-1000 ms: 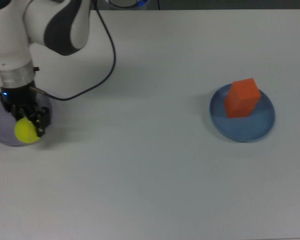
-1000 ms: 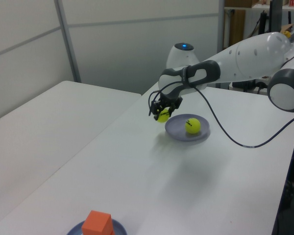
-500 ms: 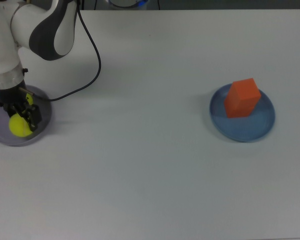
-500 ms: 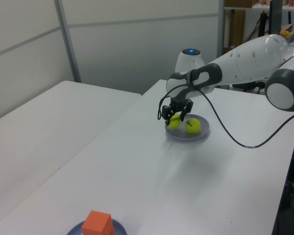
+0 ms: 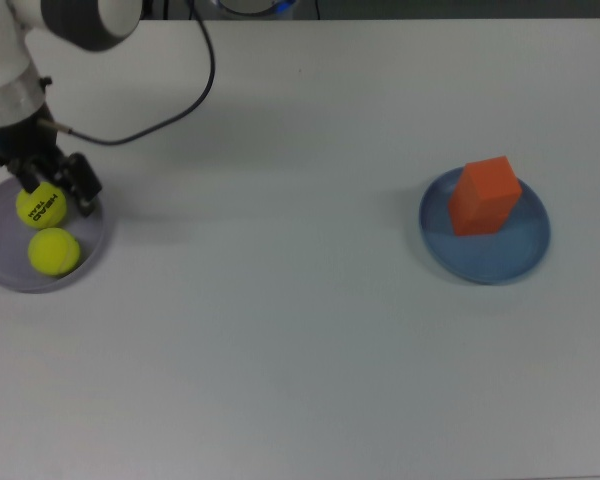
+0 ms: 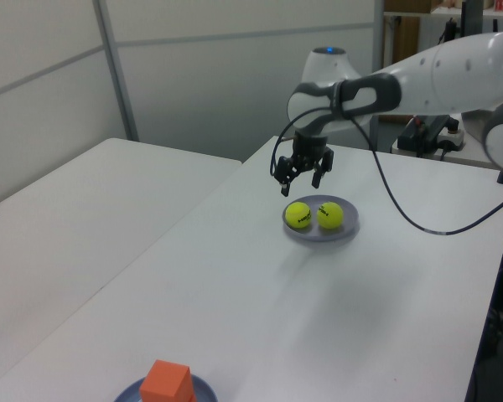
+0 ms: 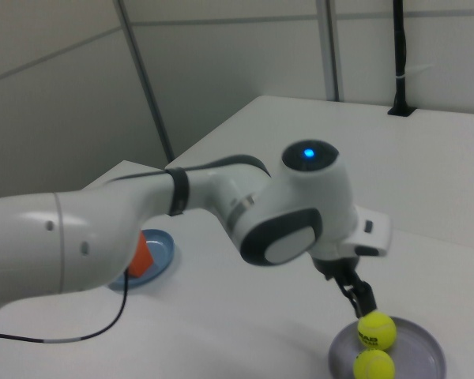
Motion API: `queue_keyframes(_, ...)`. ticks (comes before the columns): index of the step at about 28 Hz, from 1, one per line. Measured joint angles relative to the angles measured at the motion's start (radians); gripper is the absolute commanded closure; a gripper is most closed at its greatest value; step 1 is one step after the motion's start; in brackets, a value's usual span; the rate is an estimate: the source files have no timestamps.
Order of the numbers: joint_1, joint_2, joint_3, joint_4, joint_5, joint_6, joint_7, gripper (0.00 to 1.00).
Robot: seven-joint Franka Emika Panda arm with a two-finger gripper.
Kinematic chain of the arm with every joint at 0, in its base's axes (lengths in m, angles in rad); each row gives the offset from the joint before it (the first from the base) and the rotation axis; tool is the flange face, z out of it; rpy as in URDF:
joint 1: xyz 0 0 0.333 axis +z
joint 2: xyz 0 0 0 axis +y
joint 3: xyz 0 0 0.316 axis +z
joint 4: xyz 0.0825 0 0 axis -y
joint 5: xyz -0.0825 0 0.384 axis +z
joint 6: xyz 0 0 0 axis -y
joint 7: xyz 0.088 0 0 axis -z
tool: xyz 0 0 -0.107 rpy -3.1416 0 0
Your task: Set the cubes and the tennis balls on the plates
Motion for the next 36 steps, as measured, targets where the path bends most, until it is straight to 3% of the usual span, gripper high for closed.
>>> queue_keyframes(5,0.023,-0.074,0.023,-0.001,-0.057,-0.119,0.005,0.00)
queue_keyframes(12,0.025,-0.159,0.131,-0.001,-0.163,-0.212,0.070,0.00)
queue_keyframes(22,0.025,-0.258,0.218,-0.002,-0.193,-0.305,0.108,0.00)
queue_keyframes(36,0.025,-0.274,0.230,-0.014,-0.196,-0.315,0.110,0.00)
